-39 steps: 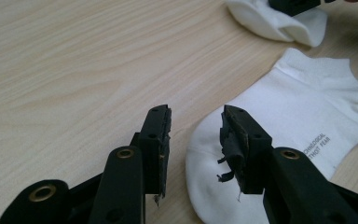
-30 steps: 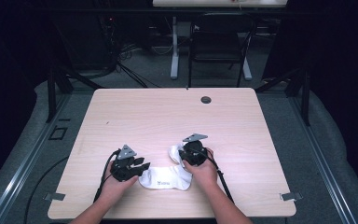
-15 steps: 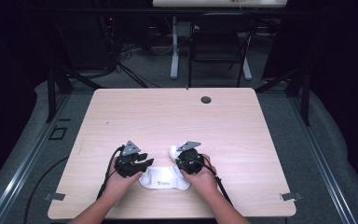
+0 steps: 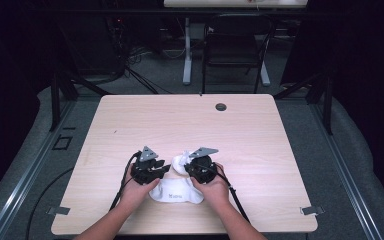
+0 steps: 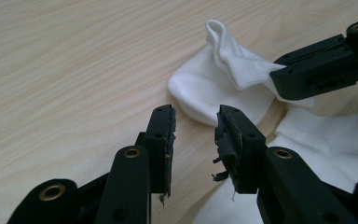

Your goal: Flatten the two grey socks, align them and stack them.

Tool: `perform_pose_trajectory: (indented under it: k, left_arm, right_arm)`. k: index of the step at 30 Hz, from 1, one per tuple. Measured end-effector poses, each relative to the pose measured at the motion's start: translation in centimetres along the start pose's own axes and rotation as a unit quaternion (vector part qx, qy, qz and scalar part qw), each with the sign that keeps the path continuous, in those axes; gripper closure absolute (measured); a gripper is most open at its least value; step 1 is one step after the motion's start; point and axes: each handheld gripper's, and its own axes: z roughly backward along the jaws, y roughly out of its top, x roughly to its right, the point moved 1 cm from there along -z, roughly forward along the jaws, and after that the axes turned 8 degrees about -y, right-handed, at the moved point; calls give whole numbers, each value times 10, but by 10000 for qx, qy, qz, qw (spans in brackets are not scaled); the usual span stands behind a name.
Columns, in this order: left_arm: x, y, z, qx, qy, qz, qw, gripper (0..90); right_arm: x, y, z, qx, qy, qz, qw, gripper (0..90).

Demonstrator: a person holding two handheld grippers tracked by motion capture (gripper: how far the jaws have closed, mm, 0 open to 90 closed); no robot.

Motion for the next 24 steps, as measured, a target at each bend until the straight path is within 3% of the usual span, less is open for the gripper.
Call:
perform_pose_trajectory:
  k: [5,10,20,24]
  left_arm:
    - [1,3,-5,-27,-26,-18,10000,718]
    - [5,1,-17,-154,-88,-34,9998,693]
    - [0,-3,-29,-443,5,22,9990,663]
    - [-1,-5,-32,-568,29,-91,9983,665]
  right_arm:
    - [-2,3,5,100,72,-291,9995,876]
    - [2,4,8,190,127,-503,9985,876]
    - [7,5,17,263,33,-481,9985,876]
    - [14,4,21,295,-57,-482,9984,875]
